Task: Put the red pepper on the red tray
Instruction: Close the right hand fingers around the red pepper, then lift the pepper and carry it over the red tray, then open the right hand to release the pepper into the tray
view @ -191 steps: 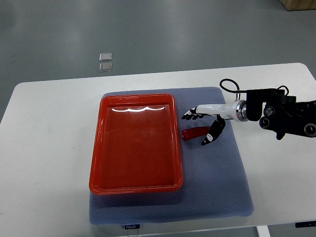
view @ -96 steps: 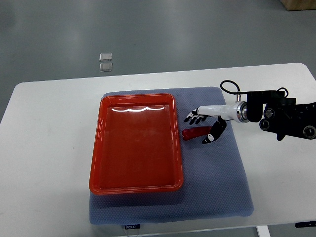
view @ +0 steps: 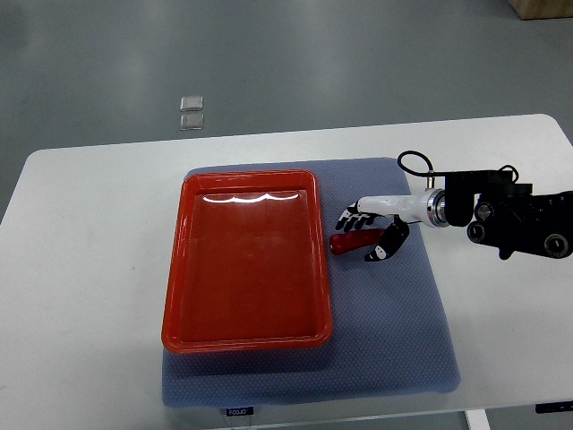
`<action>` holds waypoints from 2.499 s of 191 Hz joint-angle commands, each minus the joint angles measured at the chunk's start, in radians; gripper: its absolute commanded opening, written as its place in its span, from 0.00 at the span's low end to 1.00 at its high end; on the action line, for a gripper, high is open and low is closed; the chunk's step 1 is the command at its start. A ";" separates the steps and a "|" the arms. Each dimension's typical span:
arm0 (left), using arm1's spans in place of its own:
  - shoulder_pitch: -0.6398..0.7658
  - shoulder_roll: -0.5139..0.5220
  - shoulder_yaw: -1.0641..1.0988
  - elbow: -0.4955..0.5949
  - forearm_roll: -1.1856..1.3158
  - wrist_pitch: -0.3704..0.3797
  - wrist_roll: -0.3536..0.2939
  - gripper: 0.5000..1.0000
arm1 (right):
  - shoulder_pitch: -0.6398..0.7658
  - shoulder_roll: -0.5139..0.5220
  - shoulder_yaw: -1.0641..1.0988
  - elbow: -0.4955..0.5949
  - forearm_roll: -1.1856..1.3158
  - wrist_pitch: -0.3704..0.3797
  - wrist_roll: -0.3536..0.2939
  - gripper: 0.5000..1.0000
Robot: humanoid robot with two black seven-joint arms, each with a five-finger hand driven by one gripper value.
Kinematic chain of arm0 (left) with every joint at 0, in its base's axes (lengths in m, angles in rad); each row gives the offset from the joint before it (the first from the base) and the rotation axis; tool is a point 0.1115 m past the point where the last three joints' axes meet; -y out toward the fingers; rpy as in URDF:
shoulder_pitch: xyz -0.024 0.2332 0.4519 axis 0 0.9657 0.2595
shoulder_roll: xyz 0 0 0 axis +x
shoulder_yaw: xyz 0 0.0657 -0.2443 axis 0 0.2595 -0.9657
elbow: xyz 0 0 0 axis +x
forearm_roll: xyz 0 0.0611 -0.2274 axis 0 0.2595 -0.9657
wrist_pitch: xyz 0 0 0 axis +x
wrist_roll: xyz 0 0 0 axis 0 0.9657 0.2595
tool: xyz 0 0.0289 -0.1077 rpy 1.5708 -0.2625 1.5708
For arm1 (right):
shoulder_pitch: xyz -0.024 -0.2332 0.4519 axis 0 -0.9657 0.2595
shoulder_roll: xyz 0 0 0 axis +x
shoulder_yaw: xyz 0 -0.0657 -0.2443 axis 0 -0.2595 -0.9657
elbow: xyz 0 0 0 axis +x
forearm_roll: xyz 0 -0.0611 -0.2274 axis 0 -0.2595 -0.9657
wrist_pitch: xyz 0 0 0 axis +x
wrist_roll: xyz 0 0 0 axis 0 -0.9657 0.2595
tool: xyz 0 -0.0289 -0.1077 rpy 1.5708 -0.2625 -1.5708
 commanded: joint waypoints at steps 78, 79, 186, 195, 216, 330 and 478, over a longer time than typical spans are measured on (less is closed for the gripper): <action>0.003 0.000 0.000 0.000 0.000 0.000 0.000 1.00 | -0.014 0.006 -0.002 -0.004 -0.069 -0.042 0.000 0.00; 0.003 0.000 0.000 0.000 0.000 0.000 0.000 1.00 | -0.014 0.006 -0.002 -0.004 -0.069 -0.042 0.000 0.00; 0.003 0.000 0.000 -0.005 0.000 0.000 0.000 1.00 | 0.126 -0.019 0.055 0.026 -0.014 -0.048 0.020 0.00; 0.003 0.000 0.000 -0.003 0.000 0.000 0.001 1.00 | 0.121 0.006 0.072 0.025 0.008 -0.071 0.026 0.00; 0.003 0.000 0.000 -0.003 0.000 0.000 0.002 1.00 | 0.113 0.065 0.074 0.002 0.018 -0.106 0.046 0.00; 0.003 0.000 0.000 -0.001 0.000 0.000 0.002 1.00 | 0.073 0.461 -0.005 -0.271 0.080 -0.142 0.052 0.00; 0.003 0.000 0.002 0.000 -0.001 0.000 0.002 1.00 | 0.023 0.461 0.060 -0.273 0.137 -0.145 0.057 0.70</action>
